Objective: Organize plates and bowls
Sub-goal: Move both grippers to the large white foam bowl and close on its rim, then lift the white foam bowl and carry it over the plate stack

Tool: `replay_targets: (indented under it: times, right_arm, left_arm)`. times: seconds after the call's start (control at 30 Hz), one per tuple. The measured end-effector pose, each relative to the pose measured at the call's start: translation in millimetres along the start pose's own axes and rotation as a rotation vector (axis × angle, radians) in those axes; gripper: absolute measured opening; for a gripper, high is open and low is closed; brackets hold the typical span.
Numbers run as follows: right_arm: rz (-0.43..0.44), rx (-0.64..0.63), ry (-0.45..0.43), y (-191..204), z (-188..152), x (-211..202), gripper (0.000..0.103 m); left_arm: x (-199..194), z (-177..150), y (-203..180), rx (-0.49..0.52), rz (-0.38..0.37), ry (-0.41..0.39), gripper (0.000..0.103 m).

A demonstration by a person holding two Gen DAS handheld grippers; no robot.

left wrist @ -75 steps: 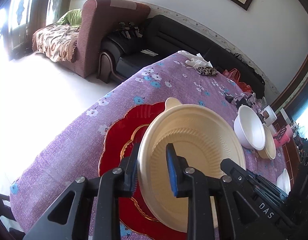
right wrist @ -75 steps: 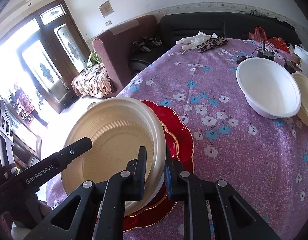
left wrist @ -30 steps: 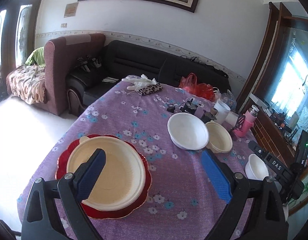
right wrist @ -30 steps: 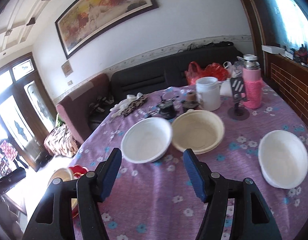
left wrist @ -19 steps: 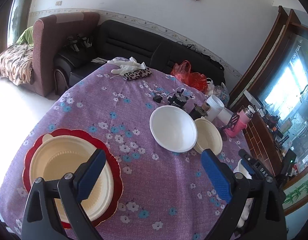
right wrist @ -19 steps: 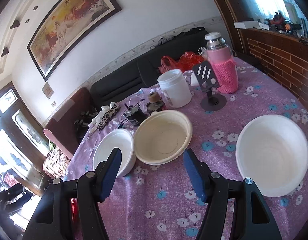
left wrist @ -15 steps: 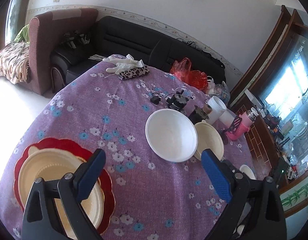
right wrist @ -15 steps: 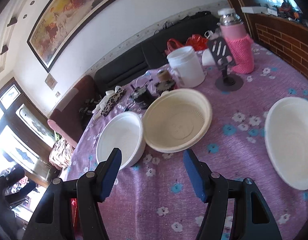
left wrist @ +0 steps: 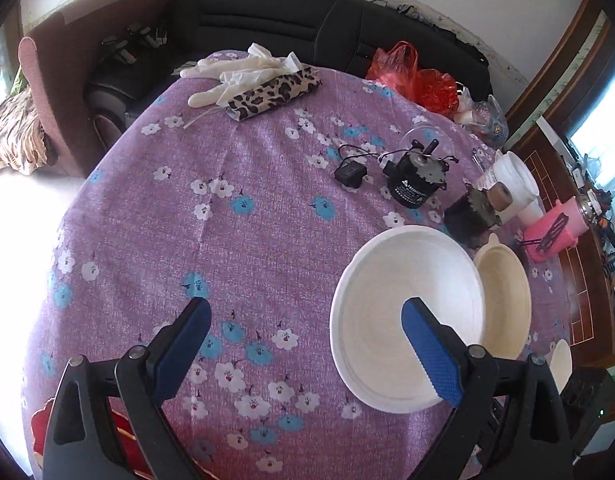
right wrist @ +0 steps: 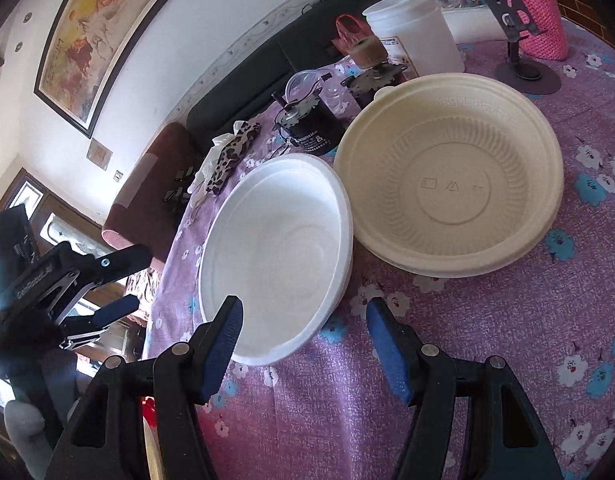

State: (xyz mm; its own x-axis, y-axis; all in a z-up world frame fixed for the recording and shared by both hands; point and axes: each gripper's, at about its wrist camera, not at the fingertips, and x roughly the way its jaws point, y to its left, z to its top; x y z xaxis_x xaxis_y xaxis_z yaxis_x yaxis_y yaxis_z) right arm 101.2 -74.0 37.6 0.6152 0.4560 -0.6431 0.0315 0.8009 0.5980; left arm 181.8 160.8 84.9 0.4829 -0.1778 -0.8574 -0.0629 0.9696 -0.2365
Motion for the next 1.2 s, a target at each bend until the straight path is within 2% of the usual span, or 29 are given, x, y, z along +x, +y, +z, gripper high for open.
replay_targets:
  times: [0.23, 0.43, 0.5, 0.57, 0.6, 0.63, 0.67, 0.83, 0.97, 1.2]
  right_arm:
    - [-0.018, -0.013, 0.020, -8, 4, 19, 0.069]
    - [0.000, -0.021, 0.031, -15, 5, 28, 0.069]
    - [0.001, -0.032, 0.021, -15, 5, 30, 0.069]
    - [0.001, -0.043, 0.013, -15, 5, 30, 0.061]
    - [0.000, -0.048, 0.012, -15, 6, 31, 0.058]
    - [0.000, -0.050, 0.012, -15, 5, 32, 0.050]
    - [0.005, -0.048, 0.018, -16, 5, 33, 0.039]
    - [-0.026, -0.053, 0.004, -14, 2, 29, 0.031]
    - [-0.020, -0.089, -0.022, -3, 1, 19, 0.026]
    - [0.030, -0.191, -0.045, 33, -15, -1, 0.025]
  left_arm:
    - [48, 8, -13, 0.010, 0.004, 0.084, 0.096]
    - [76, 7, -27, 0.044, 0.019, 0.138, 0.095]
    - [80, 5, -32, 0.059, 0.022, 0.151, 0.086]
    - [83, 2, -37, 0.078, 0.007, 0.182, 0.053]
    - [81, 1, -41, 0.095, 0.027, 0.175, 0.049]
    - [81, 0, -44, 0.108, 0.027, 0.178, 0.034]
    - [81, -2, -46, 0.117, 0.023, 0.188, 0.026]
    - [60, -10, -45, 0.100, -0.007, 0.148, 0.017]
    - [32, -19, -37, 0.081, -0.014, 0.104, 0.017]
    - [-33, -54, -12, 0.039, -0.032, 0.023, 0.017]
